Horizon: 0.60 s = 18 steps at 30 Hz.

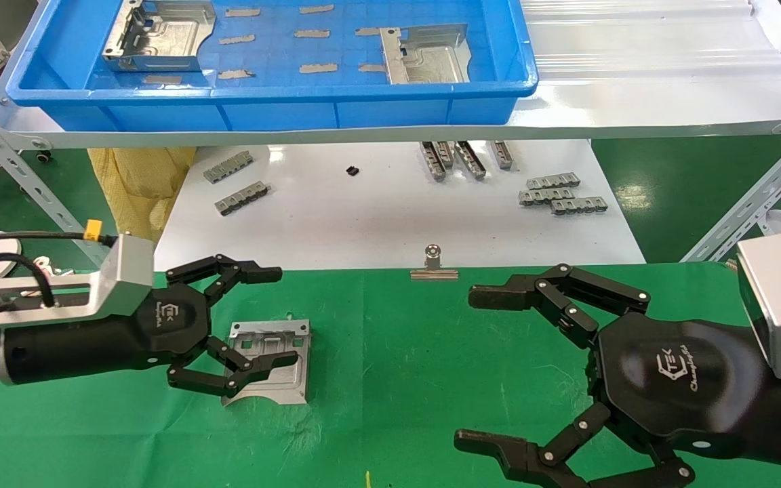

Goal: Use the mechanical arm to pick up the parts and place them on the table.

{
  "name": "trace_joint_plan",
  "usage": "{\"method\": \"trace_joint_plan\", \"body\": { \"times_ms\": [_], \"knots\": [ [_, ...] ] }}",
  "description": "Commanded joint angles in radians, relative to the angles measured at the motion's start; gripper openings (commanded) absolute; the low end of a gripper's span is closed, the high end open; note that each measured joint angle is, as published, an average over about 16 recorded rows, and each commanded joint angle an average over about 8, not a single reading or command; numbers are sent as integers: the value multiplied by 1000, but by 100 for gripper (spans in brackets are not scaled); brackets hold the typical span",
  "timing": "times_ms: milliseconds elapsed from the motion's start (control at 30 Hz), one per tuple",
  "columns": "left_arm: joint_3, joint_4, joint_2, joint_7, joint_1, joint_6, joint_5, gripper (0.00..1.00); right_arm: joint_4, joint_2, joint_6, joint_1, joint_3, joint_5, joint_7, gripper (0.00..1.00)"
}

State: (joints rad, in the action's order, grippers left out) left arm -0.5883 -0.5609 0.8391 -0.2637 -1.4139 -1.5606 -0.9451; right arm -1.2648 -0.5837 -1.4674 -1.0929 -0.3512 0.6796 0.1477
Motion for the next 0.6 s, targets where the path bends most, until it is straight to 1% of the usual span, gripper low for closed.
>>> {"method": "trace_joint_plan", "body": {
  "times_ms": [33,600],
  "knots": [
    [18,-41,-13,26,19,4,12,100,0,0,0,0,0,0,0,100],
    [163,-383,-121,239,180,34,114,100,0,0,0,0,0,0,0,100]
  ]
}}
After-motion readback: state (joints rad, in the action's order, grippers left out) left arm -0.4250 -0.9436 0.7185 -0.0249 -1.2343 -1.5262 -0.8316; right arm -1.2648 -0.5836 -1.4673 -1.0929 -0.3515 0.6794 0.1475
